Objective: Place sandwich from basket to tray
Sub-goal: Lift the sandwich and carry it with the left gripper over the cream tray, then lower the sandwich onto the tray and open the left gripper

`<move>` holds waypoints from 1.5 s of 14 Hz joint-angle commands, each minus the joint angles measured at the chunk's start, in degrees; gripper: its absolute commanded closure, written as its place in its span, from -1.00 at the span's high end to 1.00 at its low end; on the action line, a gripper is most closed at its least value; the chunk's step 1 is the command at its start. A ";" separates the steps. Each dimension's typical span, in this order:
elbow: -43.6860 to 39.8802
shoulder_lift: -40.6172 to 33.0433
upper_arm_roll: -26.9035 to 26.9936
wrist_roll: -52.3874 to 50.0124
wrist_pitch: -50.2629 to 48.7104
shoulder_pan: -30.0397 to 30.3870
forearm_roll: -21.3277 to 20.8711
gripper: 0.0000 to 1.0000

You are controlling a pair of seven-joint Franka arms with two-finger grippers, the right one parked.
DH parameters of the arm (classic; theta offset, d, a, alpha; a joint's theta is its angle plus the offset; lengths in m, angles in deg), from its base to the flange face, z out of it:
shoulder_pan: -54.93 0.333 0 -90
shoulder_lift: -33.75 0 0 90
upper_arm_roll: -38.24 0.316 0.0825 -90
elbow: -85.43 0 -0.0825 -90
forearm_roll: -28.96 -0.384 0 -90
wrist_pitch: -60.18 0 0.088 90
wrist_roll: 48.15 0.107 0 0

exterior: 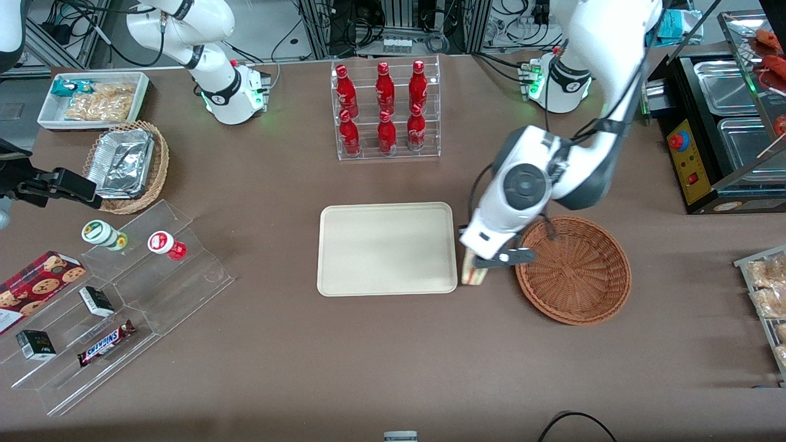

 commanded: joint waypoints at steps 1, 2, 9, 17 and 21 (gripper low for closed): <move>-9.21 6.55 0.68 -7.07 -1.71 -4.71 0.74 -1.00; -11.24 7.96 0.68 -9.45 -1.89 -6.12 0.65 -1.00; -22.14 17.62 0.76 -21.05 -1.71 -14.30 0.12 -1.00; -25.06 21.59 0.85 -26.86 -1.54 -17.12 0.12 -0.83; -24.62 19.93 0.94 -27.57 -1.98 -17.21 -0.06 1.00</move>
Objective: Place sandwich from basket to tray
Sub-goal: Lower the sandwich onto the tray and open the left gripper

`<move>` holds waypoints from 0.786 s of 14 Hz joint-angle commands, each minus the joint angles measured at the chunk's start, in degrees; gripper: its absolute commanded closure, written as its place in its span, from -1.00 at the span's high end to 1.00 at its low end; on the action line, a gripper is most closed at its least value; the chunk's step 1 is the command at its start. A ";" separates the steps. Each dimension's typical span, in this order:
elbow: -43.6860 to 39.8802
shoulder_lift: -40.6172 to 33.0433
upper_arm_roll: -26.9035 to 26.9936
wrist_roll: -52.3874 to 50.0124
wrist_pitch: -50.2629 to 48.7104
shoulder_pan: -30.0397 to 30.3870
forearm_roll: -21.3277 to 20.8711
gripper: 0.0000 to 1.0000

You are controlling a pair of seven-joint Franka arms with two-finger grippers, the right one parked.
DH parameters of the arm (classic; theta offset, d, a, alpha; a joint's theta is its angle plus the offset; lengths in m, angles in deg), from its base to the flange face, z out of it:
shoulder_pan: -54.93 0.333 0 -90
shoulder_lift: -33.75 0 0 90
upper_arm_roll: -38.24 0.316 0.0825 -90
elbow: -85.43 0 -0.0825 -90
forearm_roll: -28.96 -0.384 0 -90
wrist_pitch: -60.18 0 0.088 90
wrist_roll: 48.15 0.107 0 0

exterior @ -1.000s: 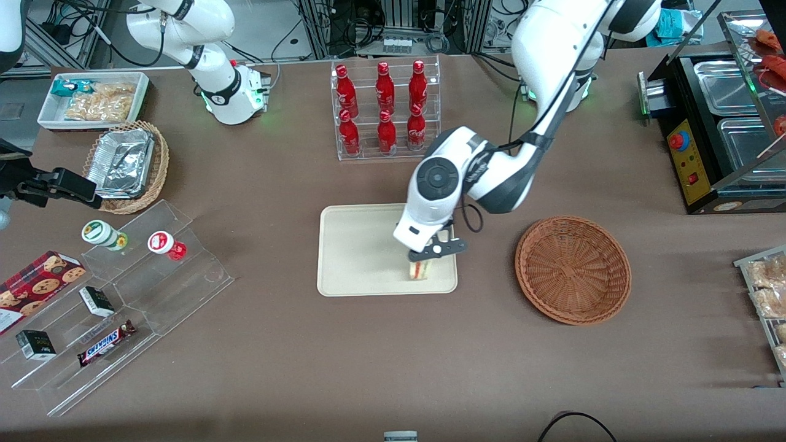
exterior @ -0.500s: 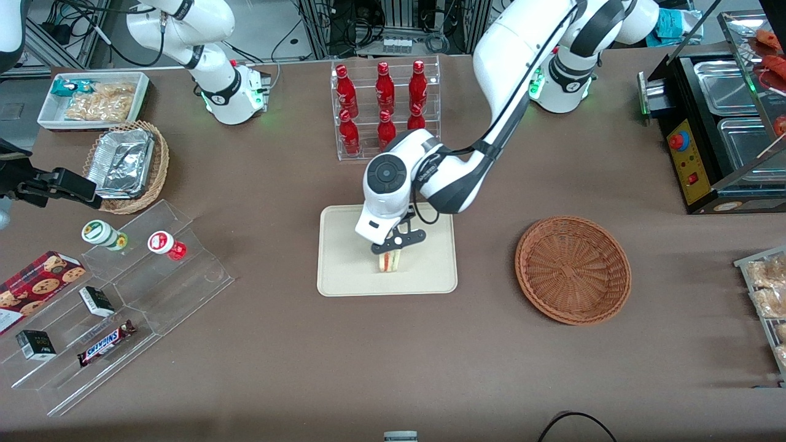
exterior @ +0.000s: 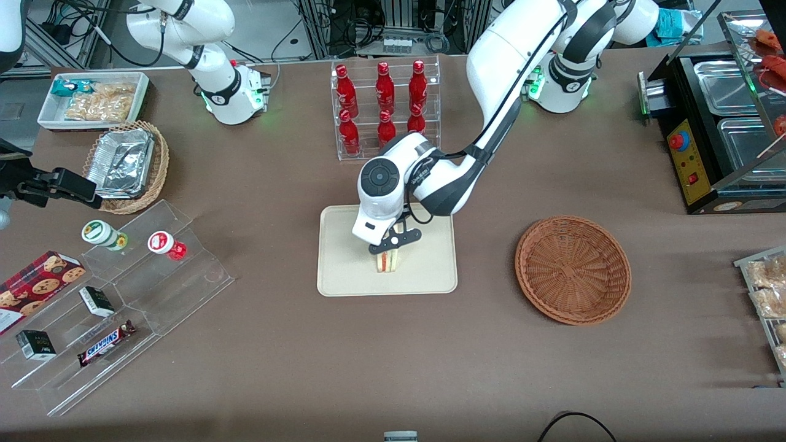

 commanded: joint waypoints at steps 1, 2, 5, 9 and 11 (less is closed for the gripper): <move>-1.43 -2.36 0.81 -1.59 -2.22 -0.80 -0.07 1.00; -1.42 -3.16 0.90 -1.59 -3.88 -0.54 -0.16 1.00; -1.34 -8.16 3.17 -1.16 -11.08 -0.44 -0.86 1.00; 2.24 -14.31 3.97 -0.80 -20.06 2.09 -5.52 1.00; 7.17 -17.83 3.97 2.86 -19.72 4.46 -5.08 1.00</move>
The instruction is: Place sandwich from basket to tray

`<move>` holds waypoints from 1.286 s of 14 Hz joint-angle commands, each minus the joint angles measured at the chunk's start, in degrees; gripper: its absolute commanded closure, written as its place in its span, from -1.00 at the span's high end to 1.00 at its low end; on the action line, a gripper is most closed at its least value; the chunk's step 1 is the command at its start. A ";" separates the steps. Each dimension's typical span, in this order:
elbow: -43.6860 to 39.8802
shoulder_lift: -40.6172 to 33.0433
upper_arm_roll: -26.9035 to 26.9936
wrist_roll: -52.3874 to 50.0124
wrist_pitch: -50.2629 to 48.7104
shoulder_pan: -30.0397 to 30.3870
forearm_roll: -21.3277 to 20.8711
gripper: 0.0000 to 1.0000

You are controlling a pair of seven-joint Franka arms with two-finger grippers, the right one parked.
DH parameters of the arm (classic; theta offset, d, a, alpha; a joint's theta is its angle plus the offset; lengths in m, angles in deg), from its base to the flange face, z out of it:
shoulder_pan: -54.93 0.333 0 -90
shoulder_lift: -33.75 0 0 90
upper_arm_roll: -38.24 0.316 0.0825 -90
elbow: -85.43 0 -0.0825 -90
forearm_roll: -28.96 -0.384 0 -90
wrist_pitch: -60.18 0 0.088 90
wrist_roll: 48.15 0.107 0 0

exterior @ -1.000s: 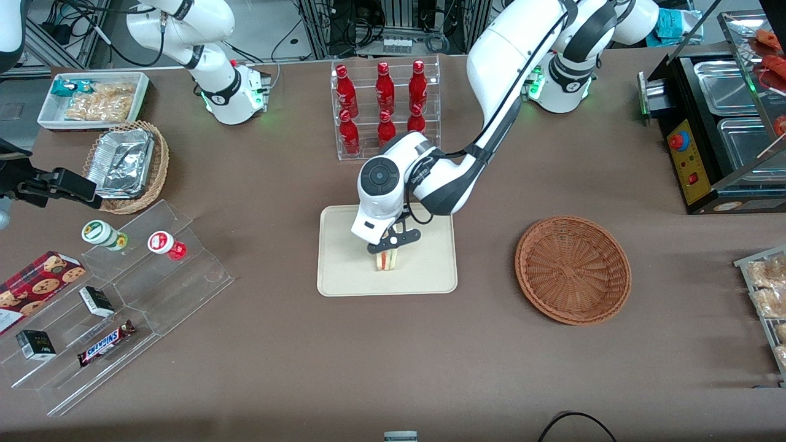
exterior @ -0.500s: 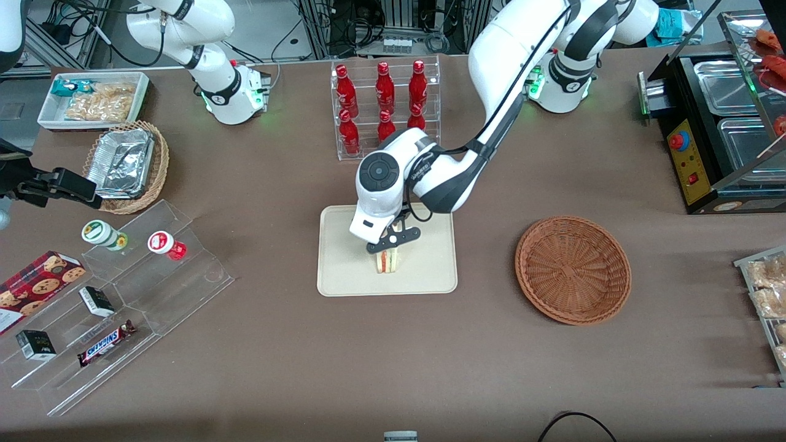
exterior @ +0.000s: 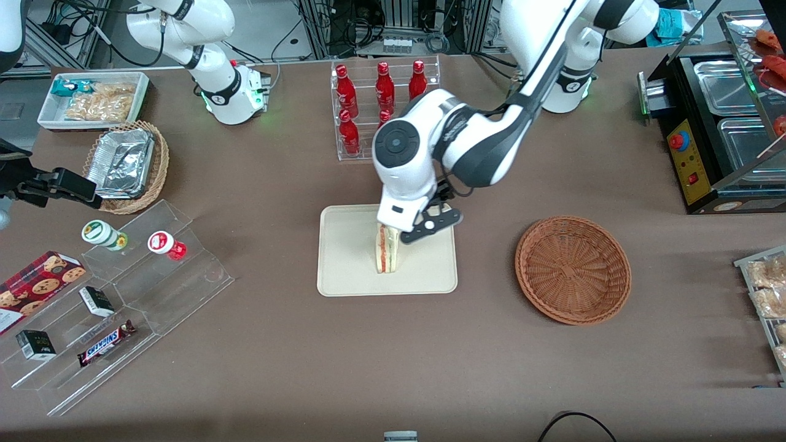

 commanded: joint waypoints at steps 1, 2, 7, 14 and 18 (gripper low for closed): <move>9.14 -6.42 -0.20 6.34 0.14 4.19 0.02 1.00; 11.78 -8.35 -0.20 9.16 0.32 6.13 0.11 1.00; 23.38 -18.80 -0.20 24.10 0.32 15.53 0.64 1.00; 27.80 -31.38 -1.07 49.74 -11.08 30.12 3.35 1.00; 26.14 -35.61 -4.42 61.45 -14.45 39.62 3.63 1.00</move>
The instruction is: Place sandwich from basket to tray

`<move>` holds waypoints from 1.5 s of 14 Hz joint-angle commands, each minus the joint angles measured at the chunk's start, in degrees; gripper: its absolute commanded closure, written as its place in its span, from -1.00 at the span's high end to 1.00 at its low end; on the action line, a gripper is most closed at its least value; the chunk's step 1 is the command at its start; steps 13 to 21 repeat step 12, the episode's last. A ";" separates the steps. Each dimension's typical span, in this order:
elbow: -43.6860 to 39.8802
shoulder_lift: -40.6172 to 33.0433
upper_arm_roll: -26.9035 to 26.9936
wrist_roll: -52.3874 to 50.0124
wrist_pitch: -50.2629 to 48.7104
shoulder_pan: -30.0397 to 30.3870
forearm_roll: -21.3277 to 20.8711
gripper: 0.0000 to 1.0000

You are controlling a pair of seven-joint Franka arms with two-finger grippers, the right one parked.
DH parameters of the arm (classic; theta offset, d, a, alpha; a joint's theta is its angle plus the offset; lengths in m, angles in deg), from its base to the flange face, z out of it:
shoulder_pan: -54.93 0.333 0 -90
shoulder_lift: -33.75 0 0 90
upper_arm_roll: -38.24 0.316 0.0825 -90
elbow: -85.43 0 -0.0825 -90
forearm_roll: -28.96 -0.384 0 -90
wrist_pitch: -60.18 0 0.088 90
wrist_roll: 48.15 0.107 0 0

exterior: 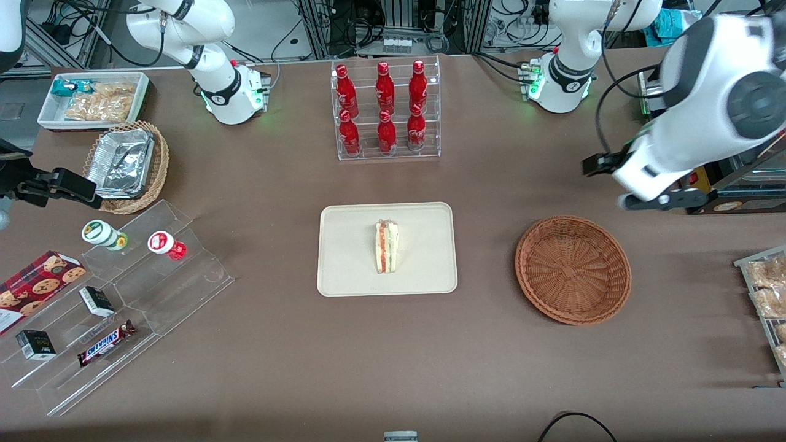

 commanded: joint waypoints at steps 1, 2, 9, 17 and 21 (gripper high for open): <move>-1.07 -2.75 -2.08 6.60 -1.27 4.21 0.69 1.00; -1.78 -3.36 -1.90 6.88 -1.01 4.74 0.43 1.00; -3.81 -3.02 -0.32 6.79 3.82 4.92 -2.21 1.00; -8.01 1.01 1.44 6.71 6.46 4.66 -1.33 1.00; -8.01 1.01 1.44 6.71 6.46 4.66 -1.33 1.00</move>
